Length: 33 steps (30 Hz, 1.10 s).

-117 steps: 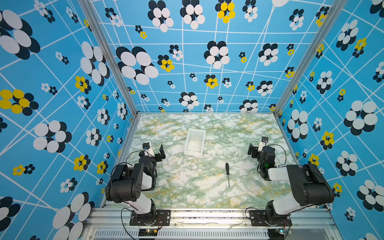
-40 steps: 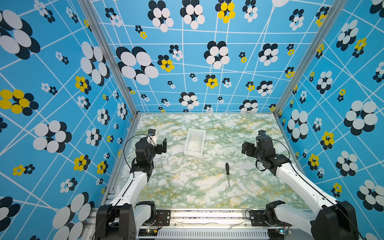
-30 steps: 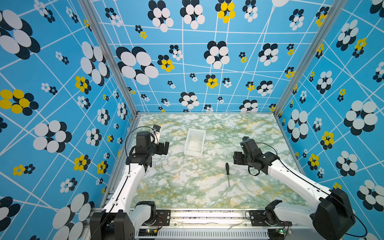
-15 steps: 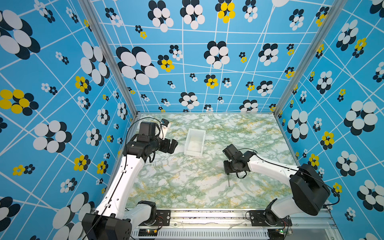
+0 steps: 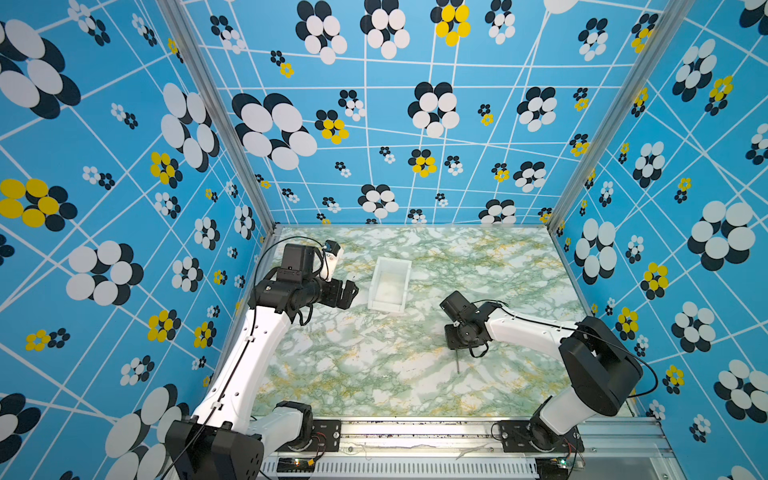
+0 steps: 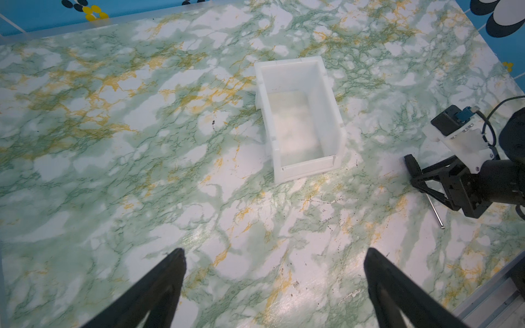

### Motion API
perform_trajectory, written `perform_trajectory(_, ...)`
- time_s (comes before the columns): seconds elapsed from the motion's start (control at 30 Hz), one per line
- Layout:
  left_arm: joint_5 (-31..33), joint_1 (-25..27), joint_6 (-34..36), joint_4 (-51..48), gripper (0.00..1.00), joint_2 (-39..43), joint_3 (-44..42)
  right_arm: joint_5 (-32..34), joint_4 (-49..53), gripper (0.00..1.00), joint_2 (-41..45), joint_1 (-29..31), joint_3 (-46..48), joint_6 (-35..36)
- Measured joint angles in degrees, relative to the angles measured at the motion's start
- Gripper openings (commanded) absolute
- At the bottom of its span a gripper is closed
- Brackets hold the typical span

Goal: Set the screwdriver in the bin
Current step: 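Lower the right gripper and close it on the screwdriver handle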

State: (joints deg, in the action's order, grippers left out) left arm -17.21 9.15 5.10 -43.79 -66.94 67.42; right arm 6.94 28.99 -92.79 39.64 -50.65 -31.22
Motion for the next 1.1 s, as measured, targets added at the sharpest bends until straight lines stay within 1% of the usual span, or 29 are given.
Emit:
perform_trajectory(0.07, 0.00, 0.13, 0.00, 0.00, 0.99, -0.02, 0.00, 0.00, -0.02, 0.36, -0.24, 0.00, -0.17, -0.09)
perform_trajectory(0.13, -0.04, 0.15, -0.02, 0.00, 0.99, -0.02, 0.00, 0.00, -0.24, 0.31, -0.52, 0.00, -0.42, -0.28)
perform_trajectory(0.27, -0.37, 0.26, -0.20, -0.02, 0.99, -0.02, 0.00, 0.20, -0.92, 0.26, -1.14, 0.00, -0.72, -0.59)
perform_trajectory(0.4, -0.66, 0.33, -0.20, -0.04, 0.99, -0.02, 0.00, 0.42, -1.38, 0.14, -1.20, 0.00, -0.79, -0.87)
perform_trajectory(0.5, -0.68, 0.37, -0.20, -0.07, 0.99, -0.02, 0.00, 0.42, -1.97, 0.12, -1.20, 0.00, -0.79, -0.90)
perform_trajectory(0.53, -0.68, 0.37, -0.20, -0.09, 0.99, -0.02, 0.00, 0.42, -2.05, 0.10, -1.20, 0.00, -0.79, -0.92)
perform_trajectory(0.9, -0.55, 1.11, 0.04, -1.29, 0.99, 0.00, 0.00, 0.42, -1.99, 0.09, -1.07, 0.00, -0.81, -0.44)
perform_trajectory(1.1, 0.09, 1.11, 0.57, -1.77, 0.99, 0.52, 0.07, 0.44, 1.11, 0.09, 1.40, 0.00, -3.34, 0.85)
